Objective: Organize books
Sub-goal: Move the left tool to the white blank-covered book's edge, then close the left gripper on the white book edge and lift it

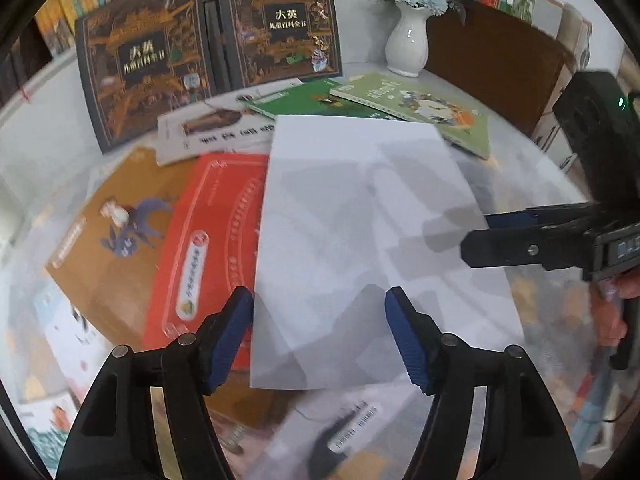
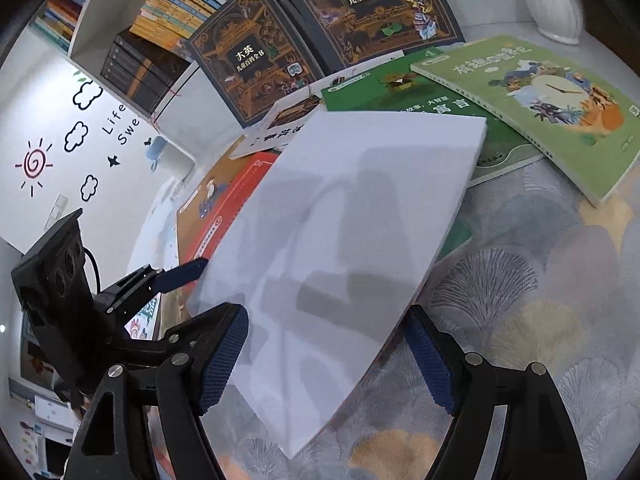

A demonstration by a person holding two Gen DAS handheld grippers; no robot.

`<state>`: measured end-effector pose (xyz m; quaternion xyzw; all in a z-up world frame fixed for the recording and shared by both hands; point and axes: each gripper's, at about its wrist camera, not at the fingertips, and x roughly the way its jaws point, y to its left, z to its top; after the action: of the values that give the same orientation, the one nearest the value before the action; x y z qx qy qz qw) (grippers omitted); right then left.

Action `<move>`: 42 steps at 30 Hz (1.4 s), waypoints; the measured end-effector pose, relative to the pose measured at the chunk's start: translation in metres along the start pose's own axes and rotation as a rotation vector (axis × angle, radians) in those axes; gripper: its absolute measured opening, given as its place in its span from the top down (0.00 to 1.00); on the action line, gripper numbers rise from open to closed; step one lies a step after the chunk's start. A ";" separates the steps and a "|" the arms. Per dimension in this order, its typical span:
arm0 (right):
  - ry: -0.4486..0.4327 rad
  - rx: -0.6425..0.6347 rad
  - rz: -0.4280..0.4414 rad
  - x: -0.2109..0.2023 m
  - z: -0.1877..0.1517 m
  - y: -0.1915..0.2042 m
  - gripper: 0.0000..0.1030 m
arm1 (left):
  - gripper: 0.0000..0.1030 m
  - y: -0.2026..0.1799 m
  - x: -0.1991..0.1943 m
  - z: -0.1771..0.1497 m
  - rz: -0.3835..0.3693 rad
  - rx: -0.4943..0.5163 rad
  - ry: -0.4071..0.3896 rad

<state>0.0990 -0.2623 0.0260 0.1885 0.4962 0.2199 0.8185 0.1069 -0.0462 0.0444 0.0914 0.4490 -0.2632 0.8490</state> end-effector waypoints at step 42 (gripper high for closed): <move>0.234 -0.147 0.232 -0.018 -0.092 0.011 0.18 | 0.50 -0.039 -0.063 -0.133 -0.143 -0.131 0.124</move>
<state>0.0070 -0.2550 0.0047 0.1571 0.5454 0.3688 0.7361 -0.0378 -0.0044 0.0209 0.0193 0.5225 -0.2870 0.8027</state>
